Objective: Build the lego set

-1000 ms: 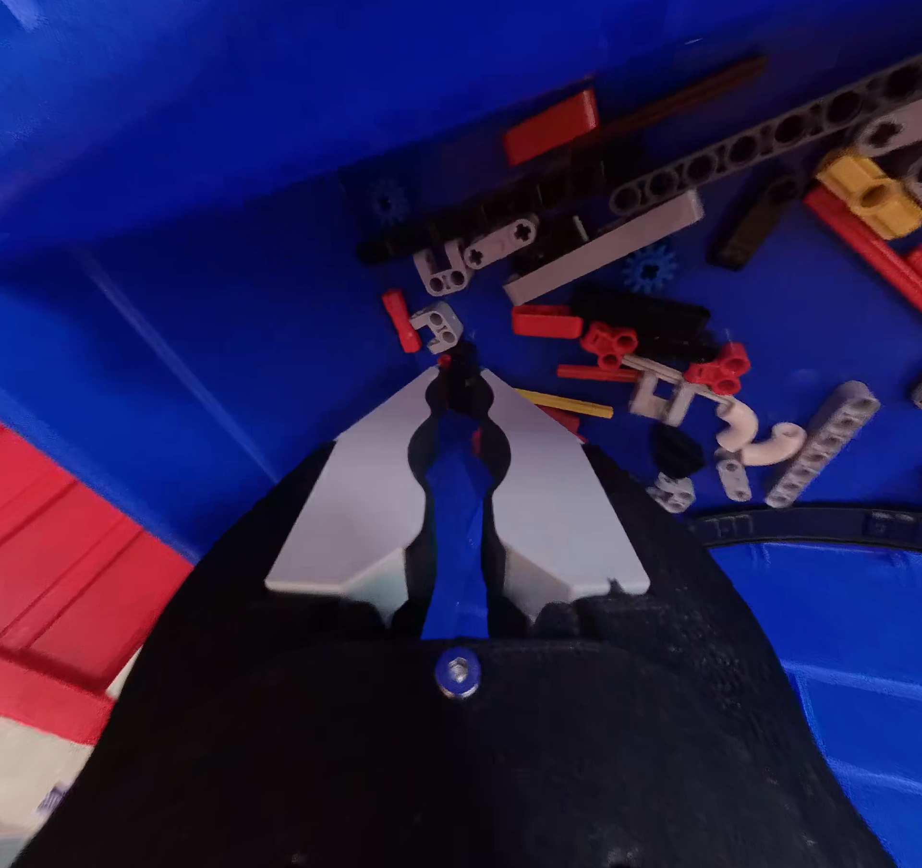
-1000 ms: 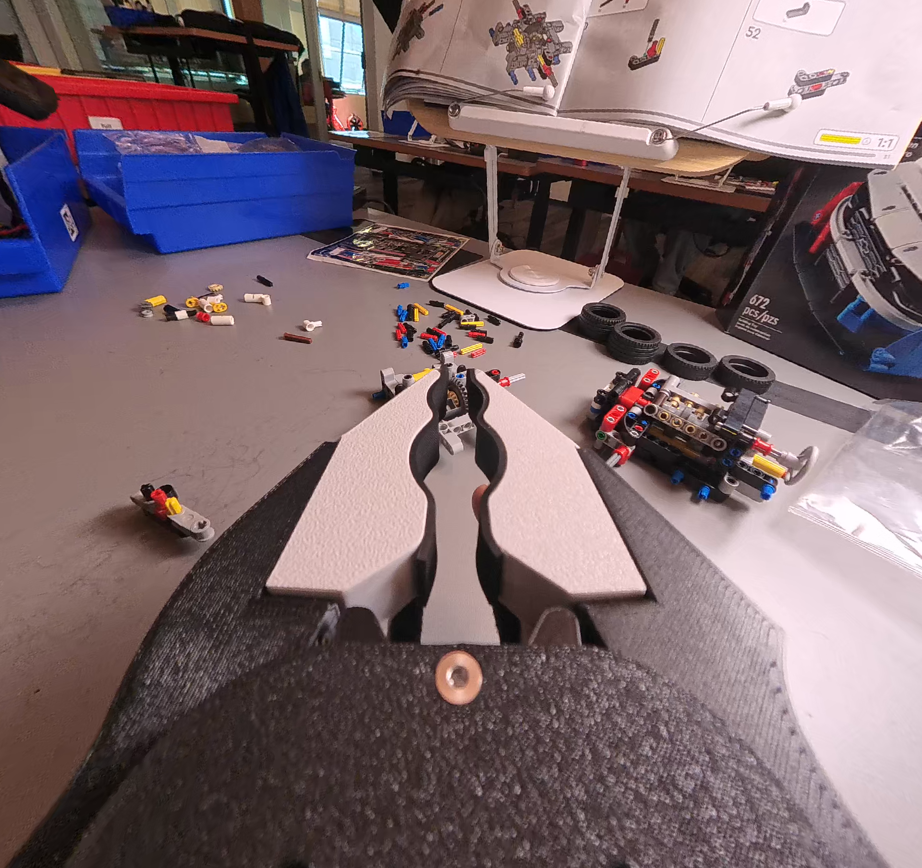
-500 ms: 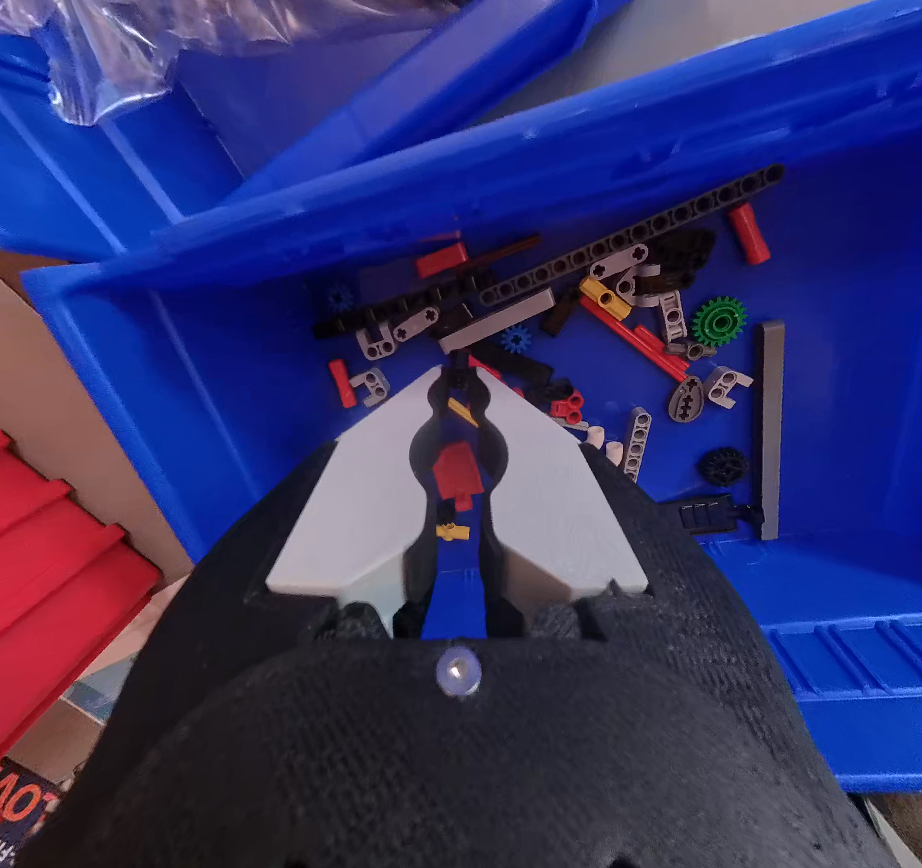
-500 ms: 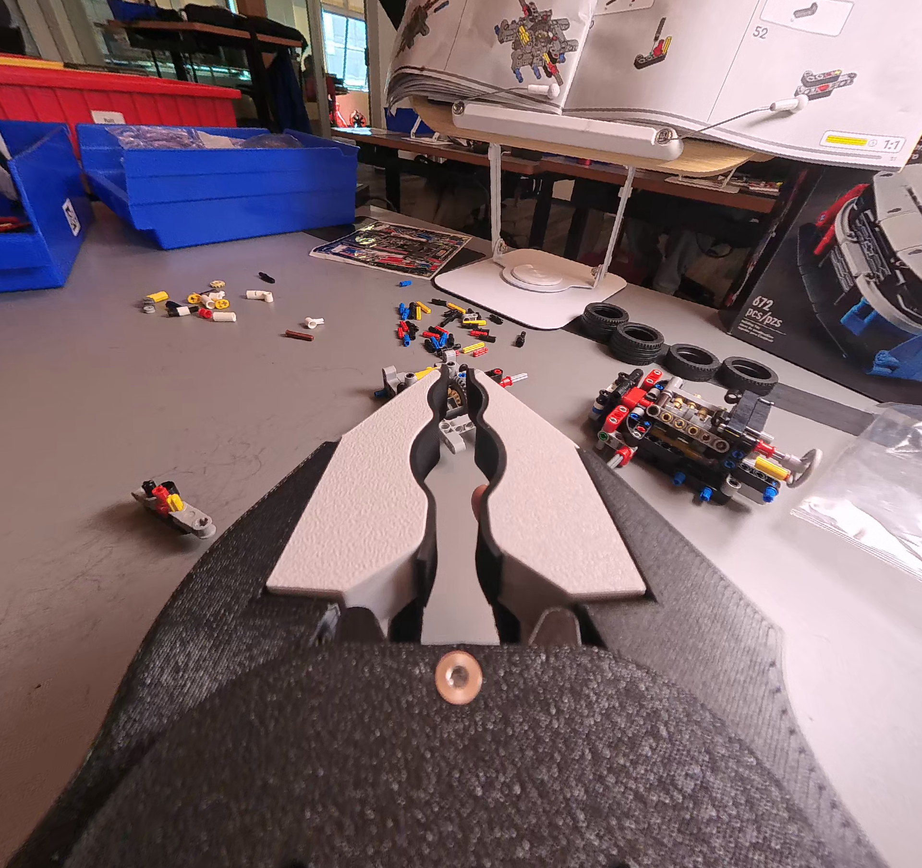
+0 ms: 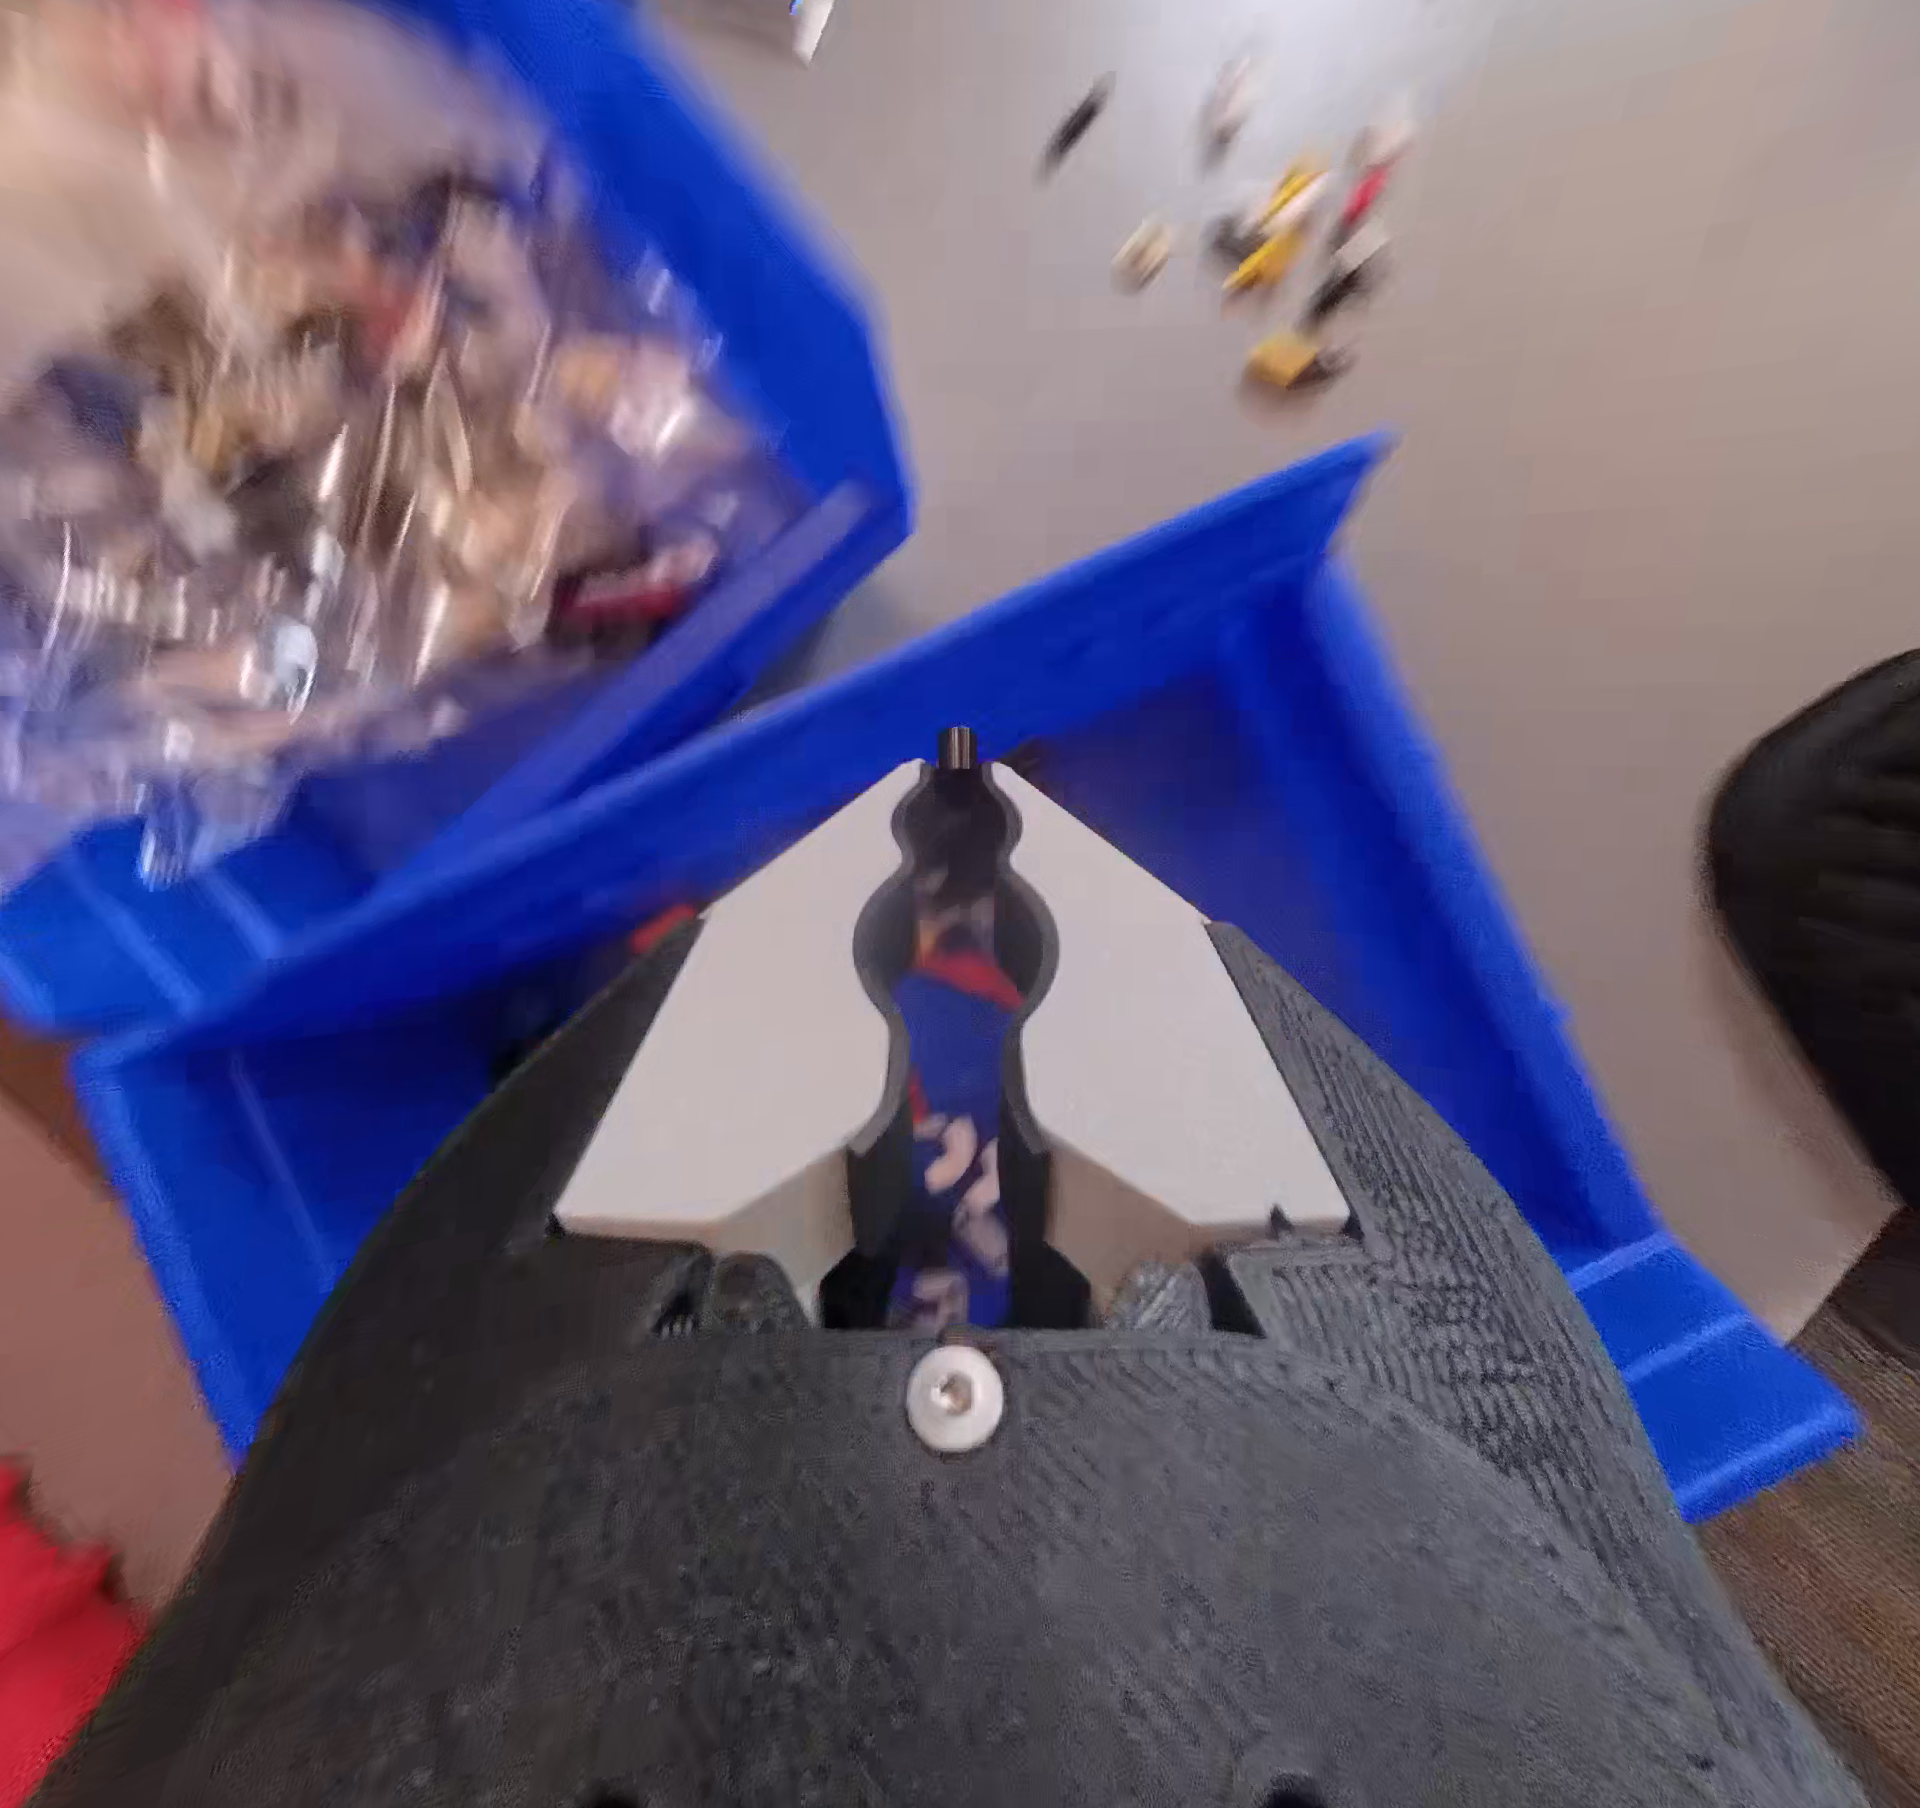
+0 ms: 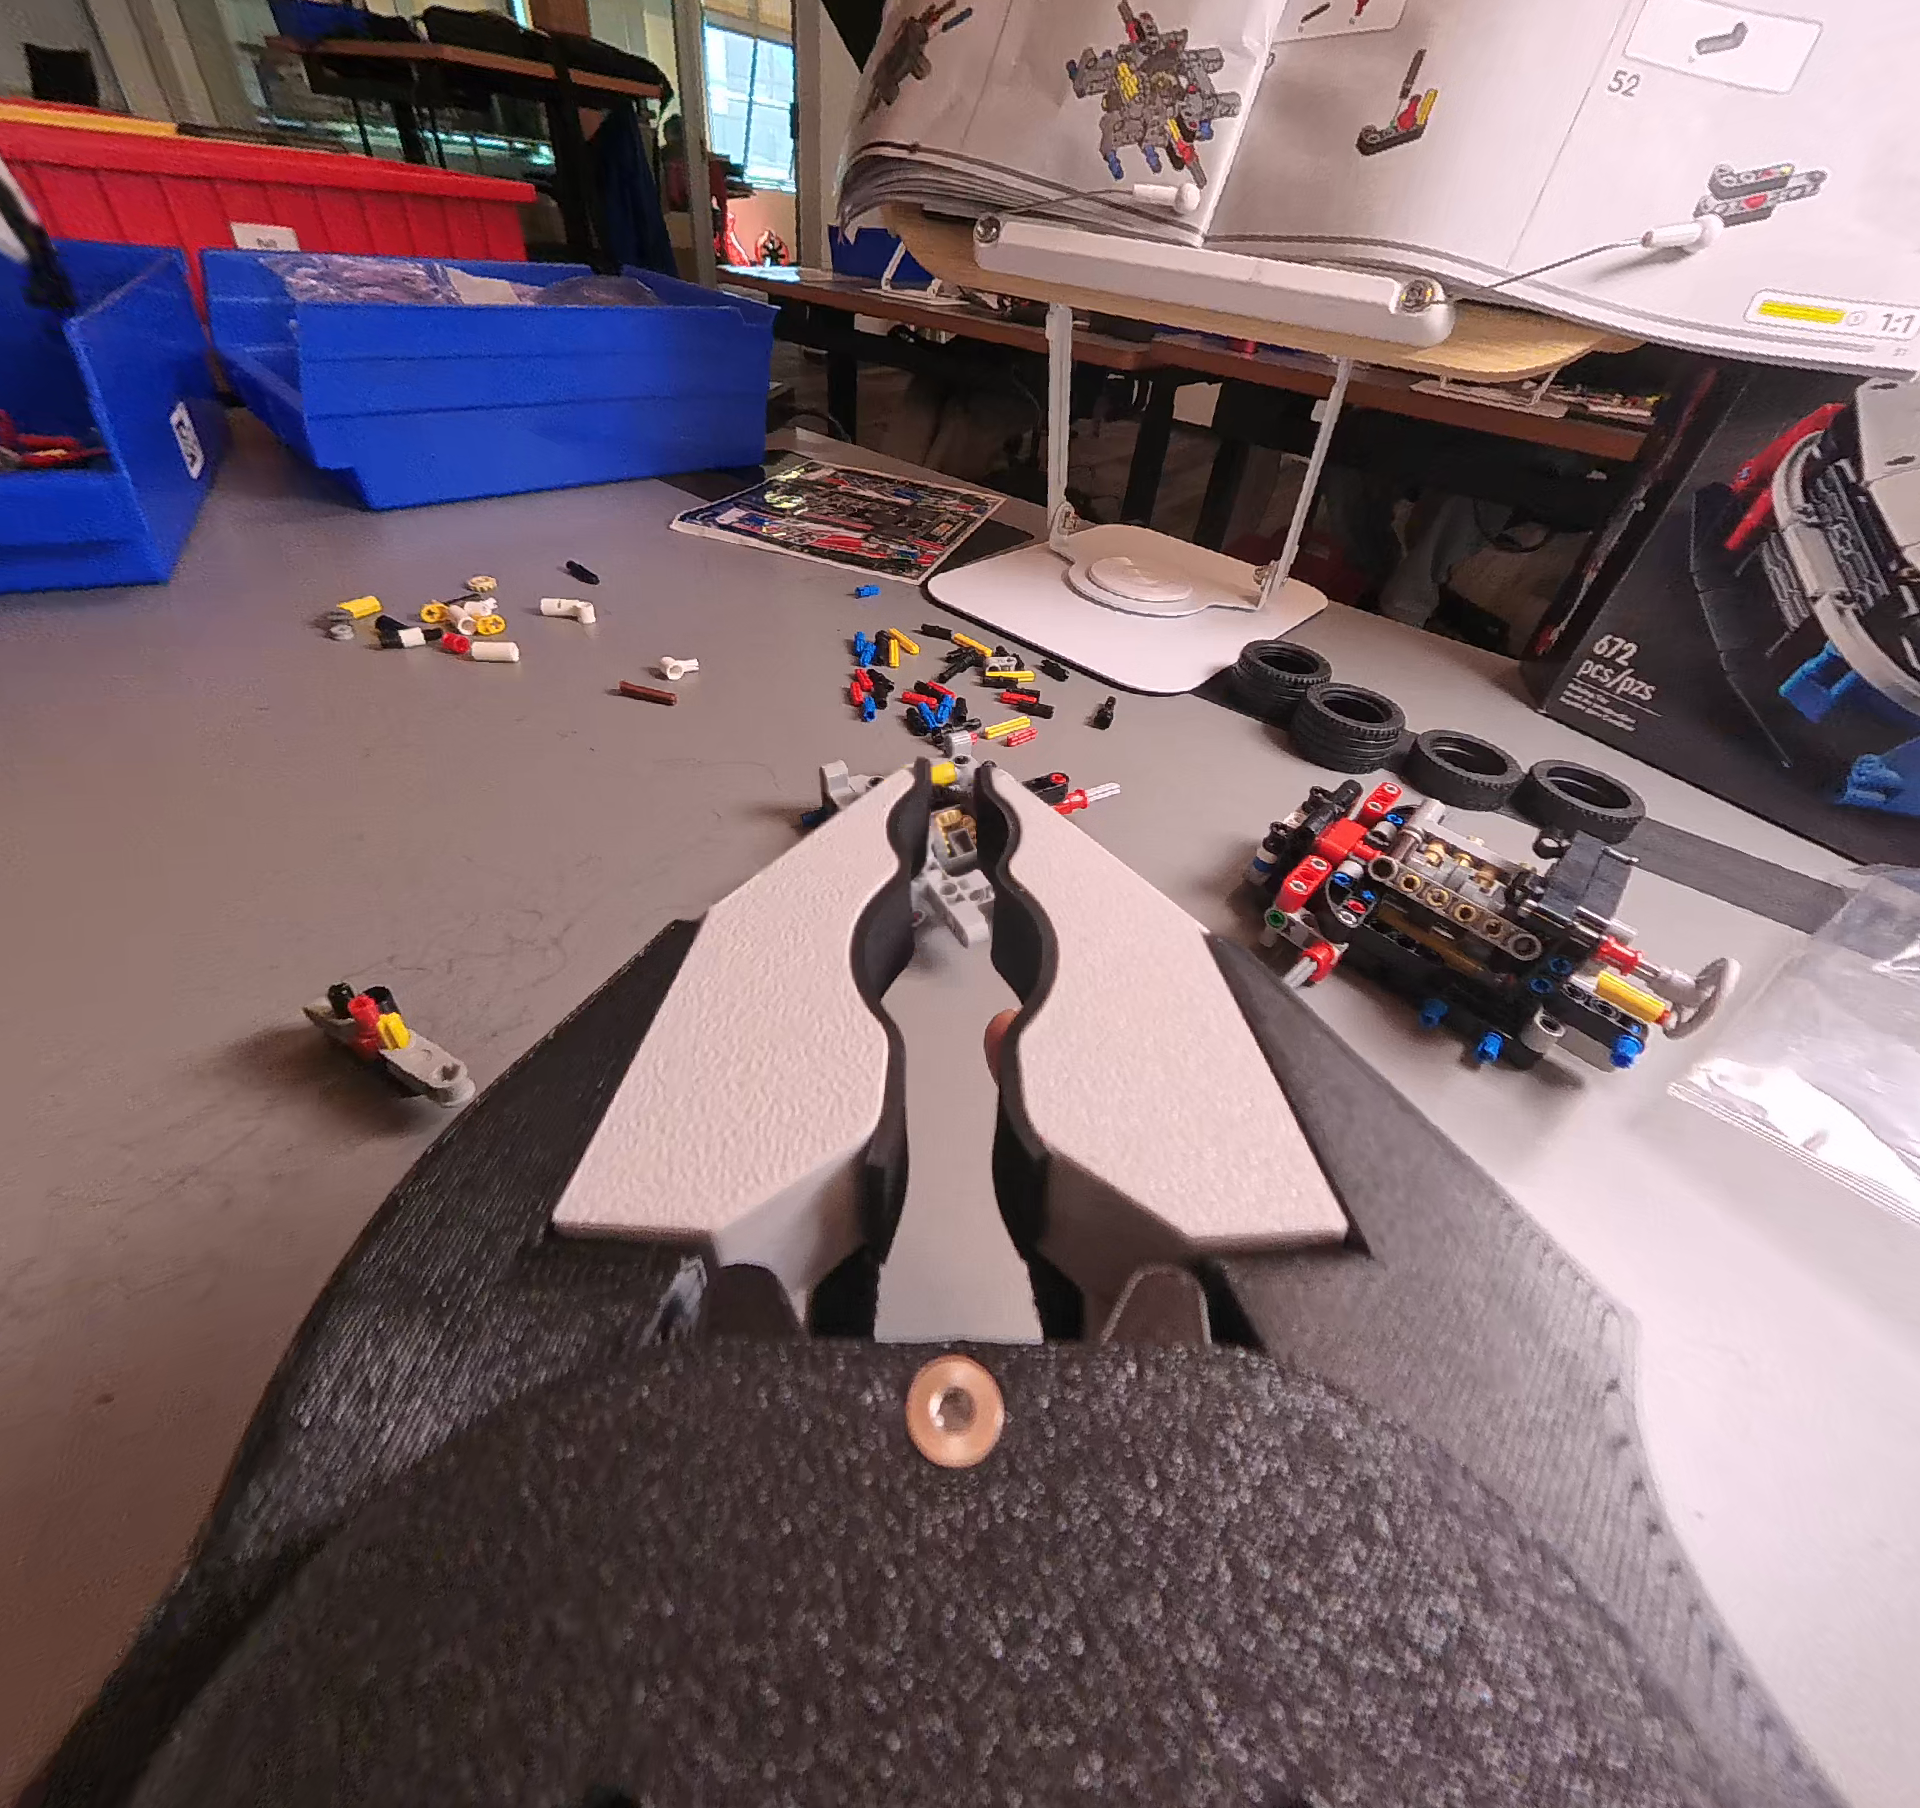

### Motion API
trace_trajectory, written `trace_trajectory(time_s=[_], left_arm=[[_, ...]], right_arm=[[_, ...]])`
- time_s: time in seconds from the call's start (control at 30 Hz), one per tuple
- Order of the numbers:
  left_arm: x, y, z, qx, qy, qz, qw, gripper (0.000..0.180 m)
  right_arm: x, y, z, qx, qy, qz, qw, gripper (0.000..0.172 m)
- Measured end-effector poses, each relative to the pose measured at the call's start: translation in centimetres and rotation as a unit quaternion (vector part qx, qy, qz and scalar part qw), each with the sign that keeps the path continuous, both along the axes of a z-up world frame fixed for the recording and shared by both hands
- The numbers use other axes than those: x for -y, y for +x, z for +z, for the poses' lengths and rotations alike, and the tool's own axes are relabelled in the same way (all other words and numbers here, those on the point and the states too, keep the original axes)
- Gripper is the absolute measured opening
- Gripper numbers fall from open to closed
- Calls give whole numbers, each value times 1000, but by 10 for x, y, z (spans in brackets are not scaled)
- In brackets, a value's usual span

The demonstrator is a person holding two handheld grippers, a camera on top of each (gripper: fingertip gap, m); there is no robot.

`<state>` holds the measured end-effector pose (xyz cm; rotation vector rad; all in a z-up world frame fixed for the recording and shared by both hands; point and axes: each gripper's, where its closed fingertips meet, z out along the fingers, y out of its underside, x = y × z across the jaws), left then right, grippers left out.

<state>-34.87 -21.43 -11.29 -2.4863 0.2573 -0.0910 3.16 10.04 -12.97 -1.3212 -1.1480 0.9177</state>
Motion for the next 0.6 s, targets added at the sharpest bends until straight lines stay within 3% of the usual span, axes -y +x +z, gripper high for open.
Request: trace_trajectory(time_s=[0.03,0.17,0.3,0.43,0.6], left_arm=[[-9,20,14,9,34,-24,999,6],[-52,112,59,45,146,-98,983,6],[-96,217,78,56,234,-172,955,6],[-137,305,73,136,305,-214,918,6],[-180,367,49,213,340,-207,892,6]], right_arm=[[3,-1,1,-3,1,8,1000,7],[25,-6,8,-20,17,59,998,11],[55,-6,17,-42,29,127,991,11],[82,-1,29,-75,-31,202,976,14],[111,12,38,-84,-108,306,942,27]])
